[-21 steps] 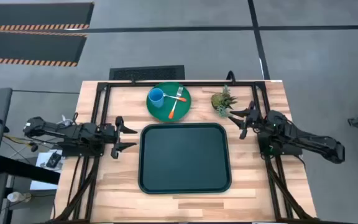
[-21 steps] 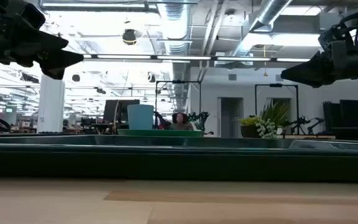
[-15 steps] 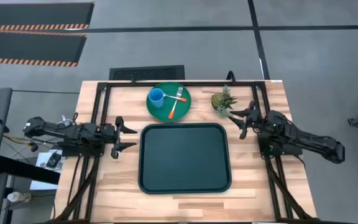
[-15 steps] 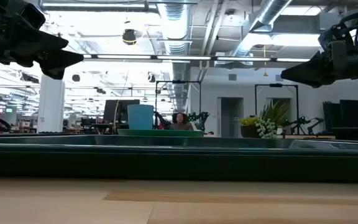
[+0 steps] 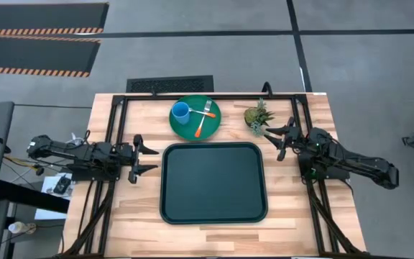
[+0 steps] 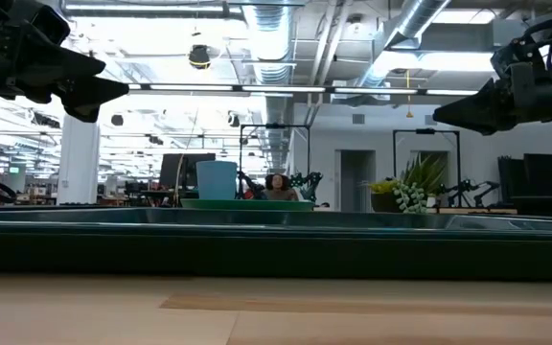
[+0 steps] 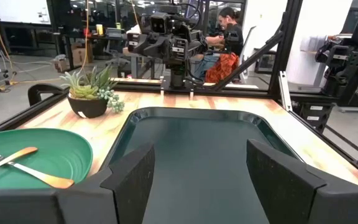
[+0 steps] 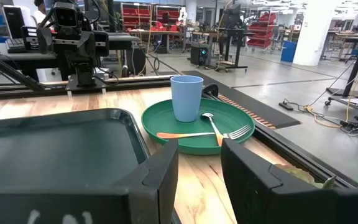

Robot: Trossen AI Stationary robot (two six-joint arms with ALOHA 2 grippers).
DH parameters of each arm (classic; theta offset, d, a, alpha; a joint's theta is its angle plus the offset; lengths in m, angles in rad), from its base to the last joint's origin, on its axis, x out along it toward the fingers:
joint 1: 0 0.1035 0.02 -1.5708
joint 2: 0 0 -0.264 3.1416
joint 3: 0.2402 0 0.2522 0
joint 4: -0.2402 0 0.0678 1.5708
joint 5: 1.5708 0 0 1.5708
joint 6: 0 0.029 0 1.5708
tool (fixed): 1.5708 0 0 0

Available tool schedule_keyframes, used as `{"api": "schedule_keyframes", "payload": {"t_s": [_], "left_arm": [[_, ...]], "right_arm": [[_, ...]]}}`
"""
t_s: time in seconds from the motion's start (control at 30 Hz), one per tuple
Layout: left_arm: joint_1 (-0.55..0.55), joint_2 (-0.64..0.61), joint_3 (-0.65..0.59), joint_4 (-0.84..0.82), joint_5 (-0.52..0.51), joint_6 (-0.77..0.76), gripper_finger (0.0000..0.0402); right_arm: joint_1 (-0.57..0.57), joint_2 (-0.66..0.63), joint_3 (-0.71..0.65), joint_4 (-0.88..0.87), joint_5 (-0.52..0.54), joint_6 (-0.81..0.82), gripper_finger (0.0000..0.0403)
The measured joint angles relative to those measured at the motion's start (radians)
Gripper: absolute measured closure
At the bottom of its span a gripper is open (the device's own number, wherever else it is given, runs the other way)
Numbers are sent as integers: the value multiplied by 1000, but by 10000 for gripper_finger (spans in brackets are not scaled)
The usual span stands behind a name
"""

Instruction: Pick and place plate/cup/fork/spoon on tray

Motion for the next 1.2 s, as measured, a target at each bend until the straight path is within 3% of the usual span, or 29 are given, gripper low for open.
{"api": "schedule_keyframes", "payload": {"t_s": [0.93, 1.07, 1.2], "left_arm": [[0, 0, 0, 4, 0, 0, 162], [0, -2, 0, 32, 0, -31, 162], [-1, -2, 0, 37, 0, -210, 162]], "right_arm": [[0, 0, 0, 4, 0, 1, 255], [9, 0, -1, 37, -16, 216, 255], [16, -1, -1, 111, -19, 443, 255]]}}
